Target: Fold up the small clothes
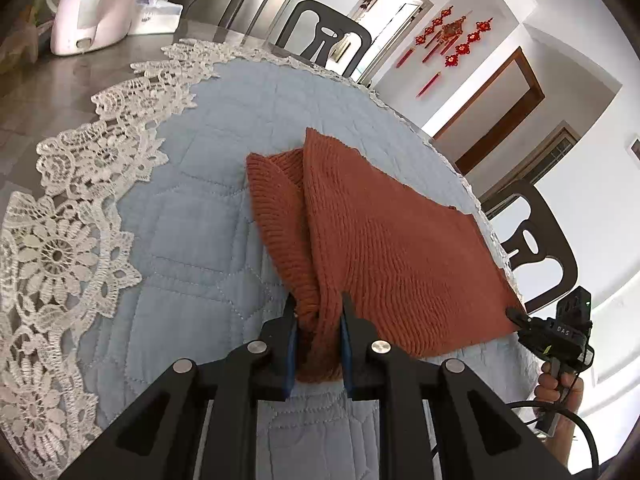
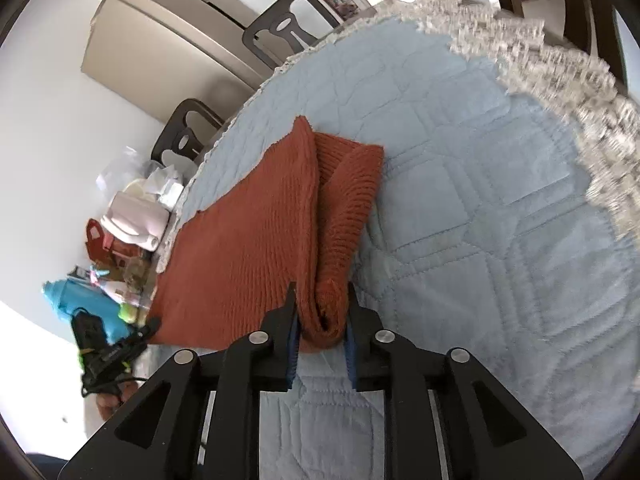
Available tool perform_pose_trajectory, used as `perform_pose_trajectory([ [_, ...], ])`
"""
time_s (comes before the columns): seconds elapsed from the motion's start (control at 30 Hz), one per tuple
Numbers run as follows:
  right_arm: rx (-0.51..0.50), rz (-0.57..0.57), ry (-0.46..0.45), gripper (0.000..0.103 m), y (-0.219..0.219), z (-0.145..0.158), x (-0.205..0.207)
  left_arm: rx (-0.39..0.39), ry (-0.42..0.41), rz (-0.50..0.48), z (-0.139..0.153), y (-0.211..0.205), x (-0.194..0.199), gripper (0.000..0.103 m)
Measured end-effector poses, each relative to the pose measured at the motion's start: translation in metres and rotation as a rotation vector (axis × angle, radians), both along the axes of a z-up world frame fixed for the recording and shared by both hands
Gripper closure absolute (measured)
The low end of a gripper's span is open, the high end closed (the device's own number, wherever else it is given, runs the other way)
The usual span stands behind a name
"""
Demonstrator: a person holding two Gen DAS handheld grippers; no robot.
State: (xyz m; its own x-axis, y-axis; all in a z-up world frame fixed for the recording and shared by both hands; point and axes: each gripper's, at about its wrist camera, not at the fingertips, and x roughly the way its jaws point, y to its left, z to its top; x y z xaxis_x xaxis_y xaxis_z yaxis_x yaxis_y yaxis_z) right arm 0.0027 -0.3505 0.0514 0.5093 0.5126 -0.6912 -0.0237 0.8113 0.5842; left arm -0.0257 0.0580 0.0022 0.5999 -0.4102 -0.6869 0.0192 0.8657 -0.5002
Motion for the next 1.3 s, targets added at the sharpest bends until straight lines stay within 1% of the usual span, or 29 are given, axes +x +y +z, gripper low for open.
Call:
perform_pose_trajectory([
  [0.17, -0.121, -0.029, -0.106, 0.081, 0.001, 0.029, -0.012, 0.047, -0.045, 0.017, 0.018, 0.007, -0.01, 0.082],
  [0.27, -0.174, 0.013, -0.159, 0.081, 0.018, 0.038, -0.007, 0.094, -0.095, 0.032, 0.034, 0.007, -0.01, 0.082],
  [0.33, -0.197, 0.041, -0.182, 0.081, 0.032, 0.037, 0.001, 0.122, -0.13, 0.029, 0.044, 0.002, -0.004, 0.082],
  [0.43, -0.246, 0.079, -0.175, 0.081, 0.049, 0.026, 0.015, 0.148, -0.151, -0.002, 0.048, -0.012, 0.012, 0.082],
  [0.5, -0.308, 0.083, -0.139, 0.081, 0.054, 0.011, 0.024, 0.167, -0.151, -0.033, 0.043, -0.023, 0.021, 0.082],
  [0.53, -0.32, 0.082, -0.133, 0.082, 0.055, 0.007, 0.024, 0.174, -0.145, -0.05, 0.039, -0.028, 0.026, 0.082],
  [0.57, -0.325, 0.08, -0.146, 0.086, 0.053, 0.007, 0.024, 0.181, -0.133, -0.068, 0.033, -0.033, 0.03, 0.082],
  [0.63, -0.329, 0.083, -0.143, 0.086, 0.052, 0.01, 0.024, 0.204, -0.078, -0.085, 0.016, -0.04, 0.039, 0.082],
  [0.67, -0.333, 0.082, -0.148, 0.086, 0.052, 0.013, 0.024, 0.211, -0.071, -0.095, 0.012, -0.042, 0.04, 0.082],
  [0.7, -0.341, 0.082, -0.157, 0.086, 0.053, 0.016, 0.026, 0.216, -0.086, -0.093, 0.014, -0.042, 0.038, 0.082],
  [0.77, -0.348, 0.087, -0.176, 0.086, 0.056, 0.021, 0.033, 0.218, -0.079, -0.099, 0.02, -0.044, 0.04, 0.082],
  [0.83, -0.356, 0.085, -0.18, 0.086, 0.06, 0.023, 0.045, 0.224, -0.096, -0.103, 0.026, -0.048, 0.046, 0.082],
  [0.9, -0.371, 0.089, -0.184, 0.086, 0.064, 0.021, 0.056, 0.25, -0.099, -0.096, 0.028, -0.051, 0.057, 0.082],
  [1.0, -0.409, 0.082, -0.146, 0.086, 0.064, 0.006, 0.072, 0.291, -0.103, -0.09, 0.028, -0.06, 0.072, 0.082],
  [1.1, -0.404, 0.076, -0.152, 0.085, 0.059, 0.004, 0.072, 0.333, -0.076, -0.088, 0.018, -0.067, 0.081, 0.082],
  [1.3, -0.399, 0.071, -0.145, 0.083, 0.056, 0.006, 0.071, 0.369, -0.092, -0.083, 0.017, -0.073, 0.079, 0.081],
])
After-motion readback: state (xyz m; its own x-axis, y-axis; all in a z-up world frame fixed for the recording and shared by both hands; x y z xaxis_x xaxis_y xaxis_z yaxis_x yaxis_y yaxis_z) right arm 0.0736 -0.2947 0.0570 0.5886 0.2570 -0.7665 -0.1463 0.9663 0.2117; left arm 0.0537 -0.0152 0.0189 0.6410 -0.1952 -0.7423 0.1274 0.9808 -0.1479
